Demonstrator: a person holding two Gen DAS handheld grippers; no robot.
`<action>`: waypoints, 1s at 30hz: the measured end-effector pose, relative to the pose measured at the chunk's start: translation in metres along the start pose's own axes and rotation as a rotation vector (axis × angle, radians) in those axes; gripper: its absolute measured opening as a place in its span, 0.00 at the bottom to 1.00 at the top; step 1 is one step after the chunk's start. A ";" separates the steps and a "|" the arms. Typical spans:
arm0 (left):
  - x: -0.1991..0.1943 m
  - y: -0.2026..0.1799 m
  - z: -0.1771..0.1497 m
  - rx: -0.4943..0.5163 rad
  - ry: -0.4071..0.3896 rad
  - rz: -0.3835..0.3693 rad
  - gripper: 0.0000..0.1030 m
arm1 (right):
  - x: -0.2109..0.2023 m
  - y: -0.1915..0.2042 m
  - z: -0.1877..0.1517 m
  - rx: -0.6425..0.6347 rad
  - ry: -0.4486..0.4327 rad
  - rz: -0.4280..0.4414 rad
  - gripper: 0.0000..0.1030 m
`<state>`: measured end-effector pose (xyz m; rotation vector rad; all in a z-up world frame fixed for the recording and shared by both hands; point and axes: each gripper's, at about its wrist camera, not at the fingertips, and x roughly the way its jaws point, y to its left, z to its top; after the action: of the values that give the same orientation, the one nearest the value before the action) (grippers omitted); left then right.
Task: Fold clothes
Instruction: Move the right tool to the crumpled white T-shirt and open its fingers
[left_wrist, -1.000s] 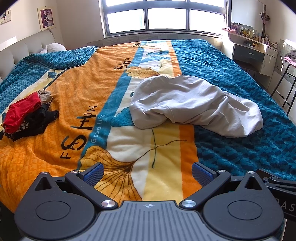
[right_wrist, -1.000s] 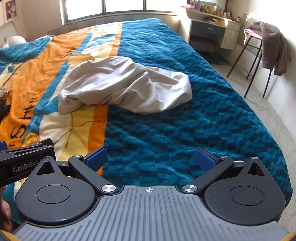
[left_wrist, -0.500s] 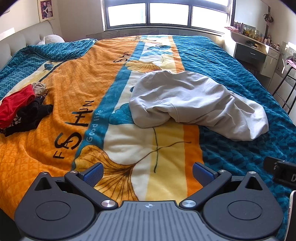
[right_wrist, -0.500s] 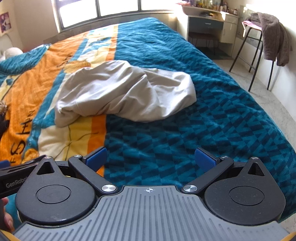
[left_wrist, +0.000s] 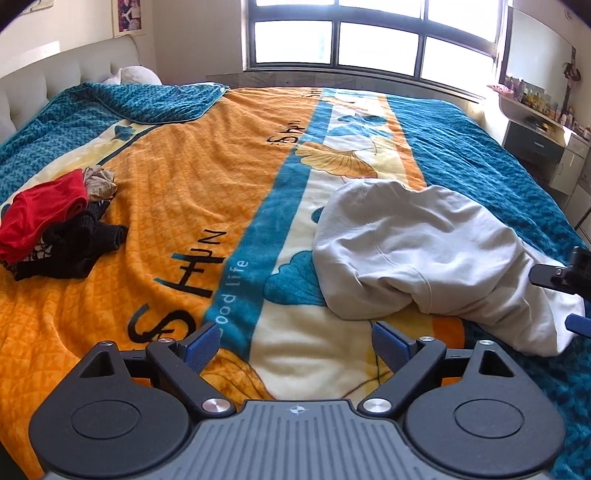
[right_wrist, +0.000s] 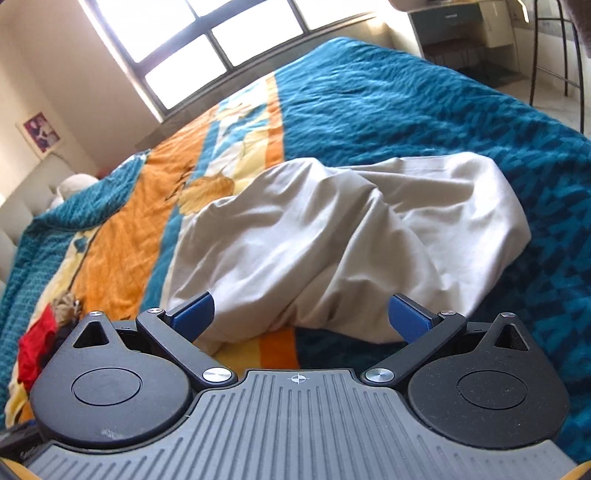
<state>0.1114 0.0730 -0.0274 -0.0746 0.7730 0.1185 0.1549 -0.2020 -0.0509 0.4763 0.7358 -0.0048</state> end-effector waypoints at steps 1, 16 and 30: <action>0.004 0.002 0.001 -0.011 0.007 -0.001 0.90 | 0.013 0.002 0.003 0.015 -0.009 -0.014 0.94; -0.003 0.017 -0.011 -0.006 0.018 -0.045 0.91 | 0.025 0.003 0.011 0.059 -0.100 0.129 0.00; -0.036 0.010 -0.049 0.023 0.067 -0.065 0.93 | -0.091 -0.006 -0.055 -0.229 -0.100 0.070 0.71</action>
<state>0.0512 0.0744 -0.0375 -0.0821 0.8374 0.0459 0.0507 -0.1985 -0.0300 0.2807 0.6122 0.1194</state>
